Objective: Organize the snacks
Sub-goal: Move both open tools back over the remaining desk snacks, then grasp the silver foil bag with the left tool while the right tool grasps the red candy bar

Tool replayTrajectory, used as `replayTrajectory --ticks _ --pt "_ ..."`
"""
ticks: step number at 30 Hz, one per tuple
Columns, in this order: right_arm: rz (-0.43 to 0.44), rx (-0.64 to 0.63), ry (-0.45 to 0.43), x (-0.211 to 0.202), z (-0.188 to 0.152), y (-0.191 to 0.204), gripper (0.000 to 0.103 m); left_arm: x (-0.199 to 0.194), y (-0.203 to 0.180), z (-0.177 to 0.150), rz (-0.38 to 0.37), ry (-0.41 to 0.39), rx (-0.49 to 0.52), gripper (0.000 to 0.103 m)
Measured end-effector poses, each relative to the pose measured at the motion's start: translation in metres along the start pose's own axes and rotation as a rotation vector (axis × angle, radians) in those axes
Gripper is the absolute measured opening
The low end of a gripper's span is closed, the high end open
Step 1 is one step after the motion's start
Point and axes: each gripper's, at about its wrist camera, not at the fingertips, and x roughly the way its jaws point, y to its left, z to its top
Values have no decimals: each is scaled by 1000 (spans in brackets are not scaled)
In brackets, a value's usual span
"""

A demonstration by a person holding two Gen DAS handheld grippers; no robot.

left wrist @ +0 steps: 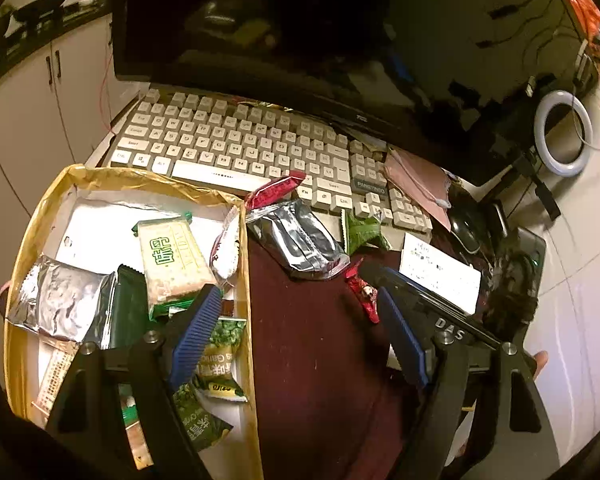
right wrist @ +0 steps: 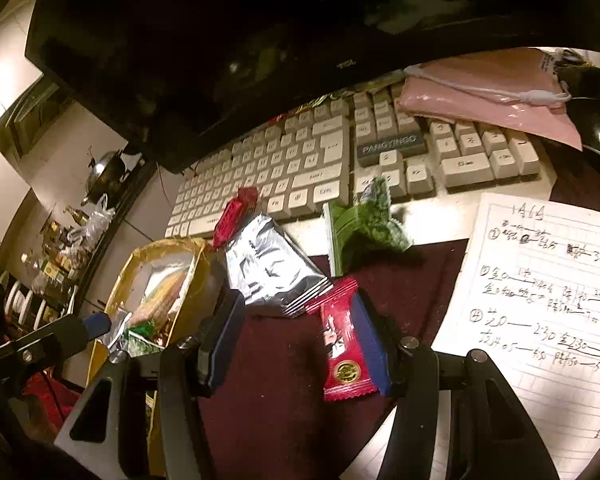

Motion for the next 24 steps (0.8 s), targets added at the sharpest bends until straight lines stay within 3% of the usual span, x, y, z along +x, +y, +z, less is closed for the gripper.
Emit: replayTrajectory --ticks 5,9,13,17,20,24 --pt "-30 60 -43 -7 3 -14 51 7 1 2 -10 21 -15 80" --pt "5 37 -33 -13 1 -11 50 13 -2 4 -18 39 -18 80" --pt "-105 -48 11 -4 -8 1 49 22 -8 10 -17 69 -14 80" --pt "-173 -88 78 16 -17 8 24 37 -18 17 -11 102 -30 80" --pt "-204 -105 68 15 -18 10 18 57 -29 18 42 144 -26 80" --pt "-210 4 2 0 -12 -10 18 98 -29 19 108 238 -70 80"
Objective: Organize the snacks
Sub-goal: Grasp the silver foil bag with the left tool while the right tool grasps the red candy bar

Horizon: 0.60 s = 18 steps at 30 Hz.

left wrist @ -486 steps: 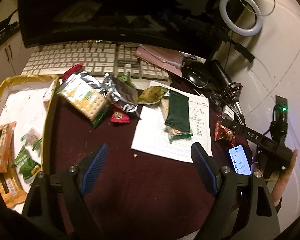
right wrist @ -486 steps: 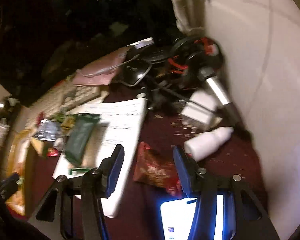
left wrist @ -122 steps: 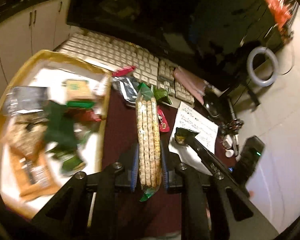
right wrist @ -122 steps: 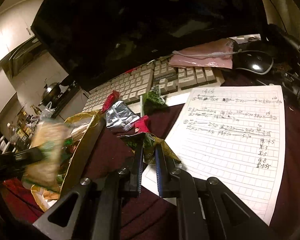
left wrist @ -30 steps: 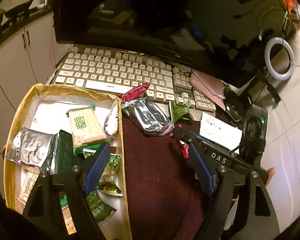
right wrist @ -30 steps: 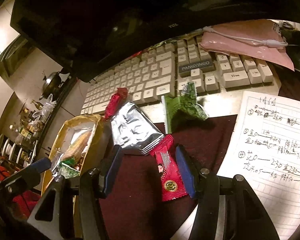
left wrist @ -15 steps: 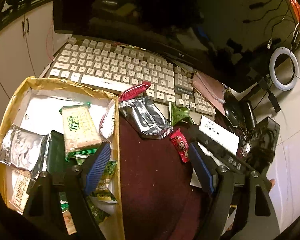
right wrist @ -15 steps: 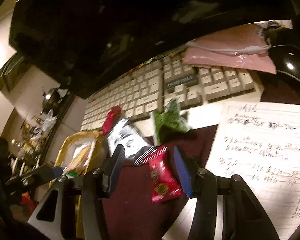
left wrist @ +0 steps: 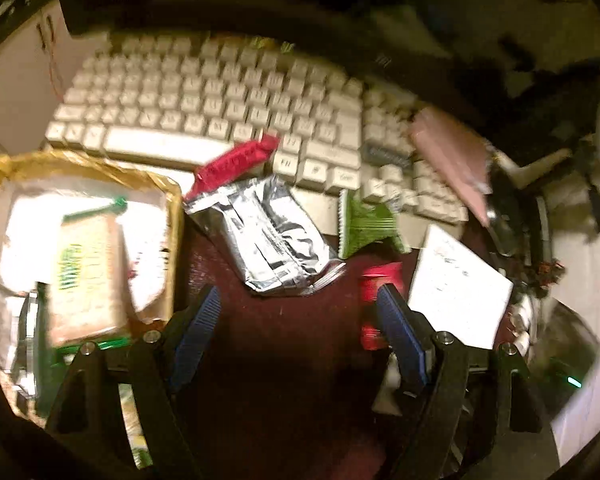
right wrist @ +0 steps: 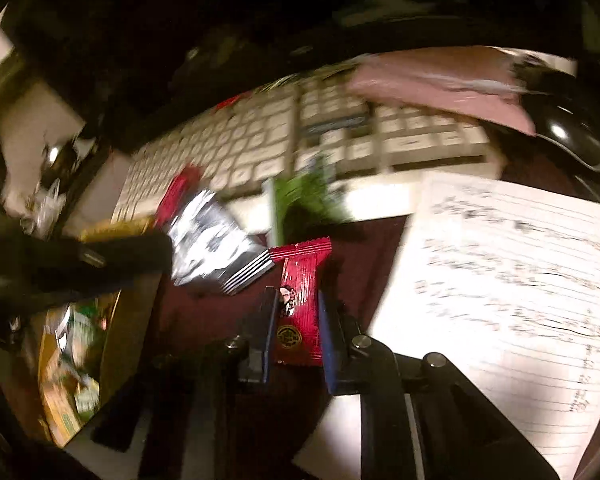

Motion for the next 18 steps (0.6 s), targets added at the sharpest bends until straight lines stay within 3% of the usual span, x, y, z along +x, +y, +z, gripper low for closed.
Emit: replayTrajectory --ticks 5,9,14,15,16,18 --pt "28 83 16 2 1 -16 18 30 -4 17 63 31 -52 81" --pt "53 93 24 2 1 -16 18 50 -11 25 196 27 -54 87" --pt "62 99 34 1 0 -18 18 56 -16 27 271 -25 -74 90" --pt "64 106 33 1 0 -18 18 55 -17 25 280 -38 -74 87" --pt "66 111 29 0 -1 -20 18 56 -21 23 314 -51 -63 73" --pt "67 121 23 3 3 -22 18 55 -25 18 336 -67 -21 66"
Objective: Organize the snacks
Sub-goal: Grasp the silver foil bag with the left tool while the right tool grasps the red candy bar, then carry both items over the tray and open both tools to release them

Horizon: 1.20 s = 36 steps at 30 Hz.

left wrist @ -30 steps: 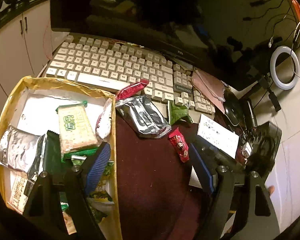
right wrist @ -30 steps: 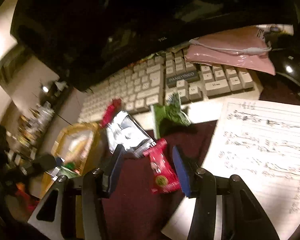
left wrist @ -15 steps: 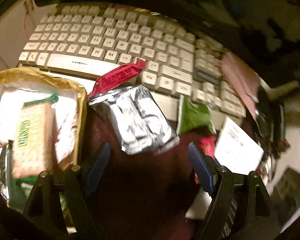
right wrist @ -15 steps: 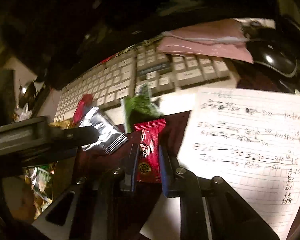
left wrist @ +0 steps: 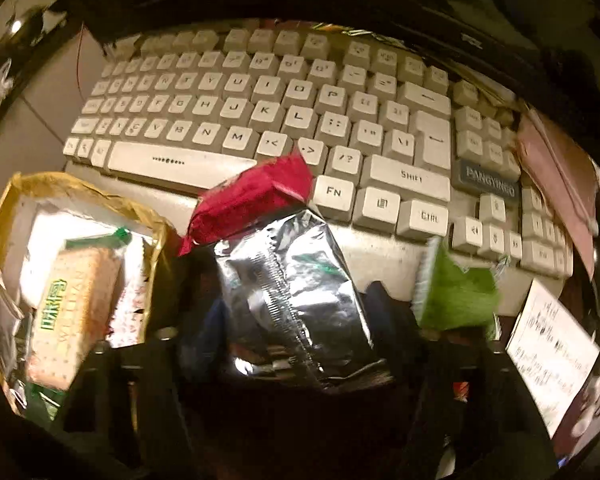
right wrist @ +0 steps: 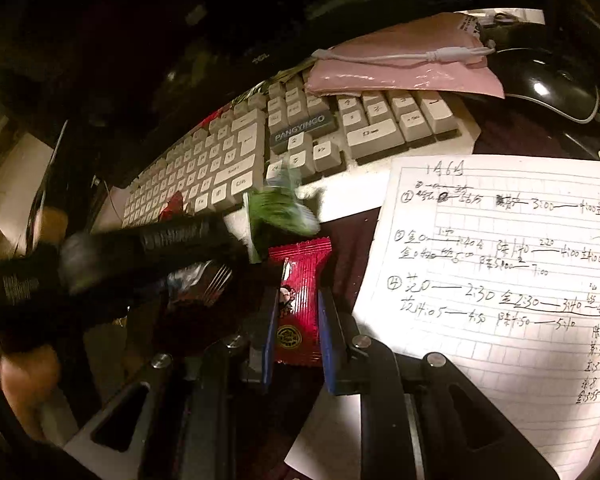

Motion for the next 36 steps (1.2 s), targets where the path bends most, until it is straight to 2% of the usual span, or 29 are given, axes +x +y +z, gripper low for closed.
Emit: replayTrajectory --ticks 2,8,11,14,18,20,22,24,26,27,29,32,36 --pt "6 6 -1 -3 0 -3 18 -2 0 -5 -8 -5 30 60" --pt "20 5 -24 -11 0 -7 18 -15 4 -38 -59 27 152 60" --pt "33 11 -29 -13 0 -9 18 -29 7 -66 -112 44 211 60" --pt "54 11 -36 -18 -1 -11 18 -50 12 -98 -181 18 246 60" --pt "89 0 -55 -26 -2 -10 18 -88 31 -139 -344 -30 224 60" --pt "107 -14 -63 -28 -3 -4 18 -107 43 -152 -391 -56 204 60" --pt "138 -47 -72 -29 -5 4 18 -130 62 -159 -449 -83 171 60" --pt "156 -90 -93 -29 -7 14 18 -147 88 -152 -478 -130 138 60" --pt "175 -146 -113 -32 -9 26 18 -163 112 -148 -449 -201 103 60" --pt "199 -165 -106 -32 -11 32 18 -172 129 -147 -401 -252 84 60" --pt "254 -193 -72 -31 -15 45 18 -176 158 -138 -327 -289 51 60" --pt "309 -271 -37 -29 -23 81 18 -163 194 -124 -269 -280 -14 60" --pt "369 -423 22 -19 -45 145 18 -146 222 -117 -236 -256 -75 60"
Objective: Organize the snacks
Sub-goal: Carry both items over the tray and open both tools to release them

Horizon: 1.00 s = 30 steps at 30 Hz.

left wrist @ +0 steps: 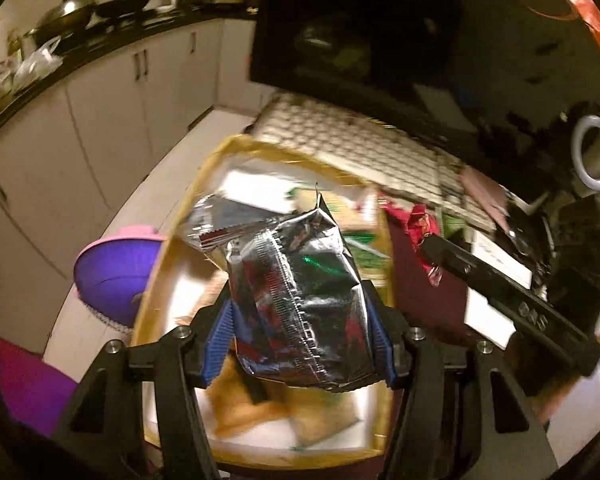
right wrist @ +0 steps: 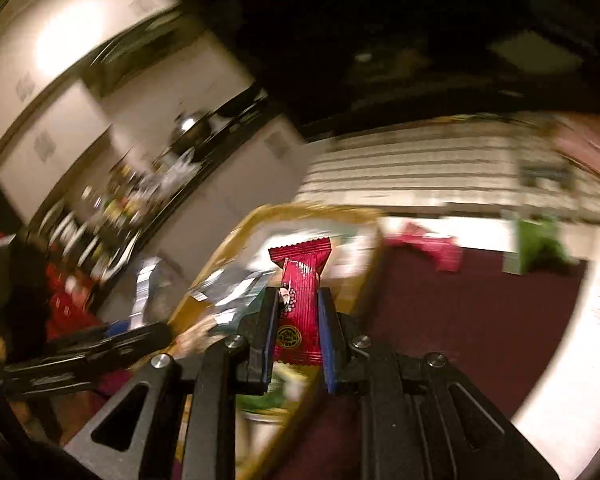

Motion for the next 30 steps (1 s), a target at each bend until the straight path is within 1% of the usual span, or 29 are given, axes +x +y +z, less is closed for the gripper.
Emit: replayTrajectory --ticks 2,5,11,13,14,15,16,17,18,20,21,22,23,26,30 --pt "19 -40 29 18 1 20 18 9 5 -2 5 7 -10 60" --pt "19 -63 69 43 -2 35 18 17 15 -2 17 22 -21 60" --pt "1 -82 117 60 -7 40 19 32 22 -4 30 46 -22 61" --pt "-2 -71 122 62 -9 39 21 34 23 -4 32 35 -29 61" --pt "2 -56 119 62 -9 36 21 34 23 -4 33 26 -34 64" --pt "14 -44 115 60 -9 35 21 34 23 -4 32 18 -38 66" --pt "27 -34 112 60 -8 34 21 33 23 -4 34 12 -40 70" --pt "41 -20 109 58 -7 32 23 30 22 -5 37 -7 -43 74" --pt "50 -2 97 53 -5 29 25 28 22 -5 41 -22 -44 75" --pt "50 10 73 44 -3 27 36 22 20 -6 41 -54 -42 81" --pt "46 18 48 36 0 26 40 18 18 -6 32 -70 -38 82" --pt "44 26 31 30 1 25 47 16 16 -6 26 -78 -31 84" --pt "45 40 11 21 3 21 51 15 13 -6 26 -81 -22 84" --pt "57 69 -7 4 6 8 54 14 4 -6 25 -81 2 84" --pt "11 103 -2 -21 6 -25 54 10 -12 -7 -33 -79 5 85"
